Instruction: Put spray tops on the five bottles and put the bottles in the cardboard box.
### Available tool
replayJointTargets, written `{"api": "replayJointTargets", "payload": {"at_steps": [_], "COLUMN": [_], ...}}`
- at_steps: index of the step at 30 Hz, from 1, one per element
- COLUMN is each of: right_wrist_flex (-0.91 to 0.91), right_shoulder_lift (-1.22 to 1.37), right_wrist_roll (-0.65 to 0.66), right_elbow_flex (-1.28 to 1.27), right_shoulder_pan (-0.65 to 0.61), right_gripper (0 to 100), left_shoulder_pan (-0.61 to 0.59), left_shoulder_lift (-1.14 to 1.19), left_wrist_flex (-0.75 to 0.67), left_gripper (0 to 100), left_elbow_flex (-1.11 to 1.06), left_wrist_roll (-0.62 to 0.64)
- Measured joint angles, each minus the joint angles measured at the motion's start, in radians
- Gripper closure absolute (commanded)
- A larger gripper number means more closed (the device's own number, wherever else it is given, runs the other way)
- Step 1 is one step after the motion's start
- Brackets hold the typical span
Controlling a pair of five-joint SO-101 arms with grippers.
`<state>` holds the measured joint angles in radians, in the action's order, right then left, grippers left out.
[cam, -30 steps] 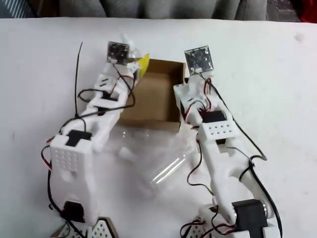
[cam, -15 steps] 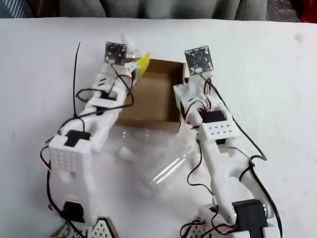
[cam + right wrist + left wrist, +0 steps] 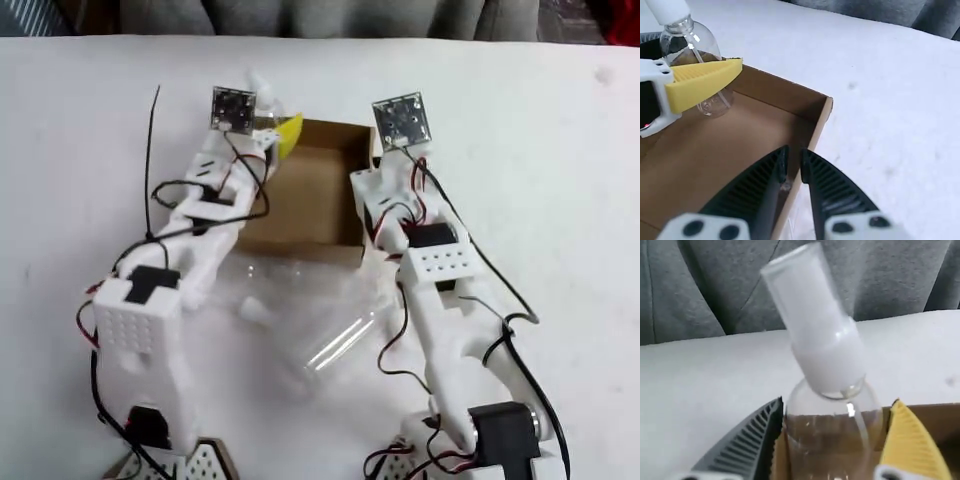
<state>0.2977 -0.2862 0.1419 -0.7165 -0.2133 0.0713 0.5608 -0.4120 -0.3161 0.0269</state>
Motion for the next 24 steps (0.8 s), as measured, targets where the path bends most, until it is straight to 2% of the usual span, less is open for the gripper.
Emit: {"api": "replayJointTargets", "payload": {"at_steps": [15,24], "right_wrist_flex": [0.0,0.0], "right_shoulder_lift": [0.0,0.0], "right_wrist_roll": [0.0,0.0], "right_elbow_flex": [0.0,0.0], "right_shoulder_pan": [0.0,0.0], "right_gripper": [98.4,98.4], "left_shoulder_pan": [0.0,-0.005], "left_shoulder_lift": [-0.394,-0.689], "left_wrist_flex": [0.189,0.468], "left_gripper": [70,70], "left_elbow_flex": [-0.301,-0.488], "left_wrist_roll": [0.0,0.0]}}
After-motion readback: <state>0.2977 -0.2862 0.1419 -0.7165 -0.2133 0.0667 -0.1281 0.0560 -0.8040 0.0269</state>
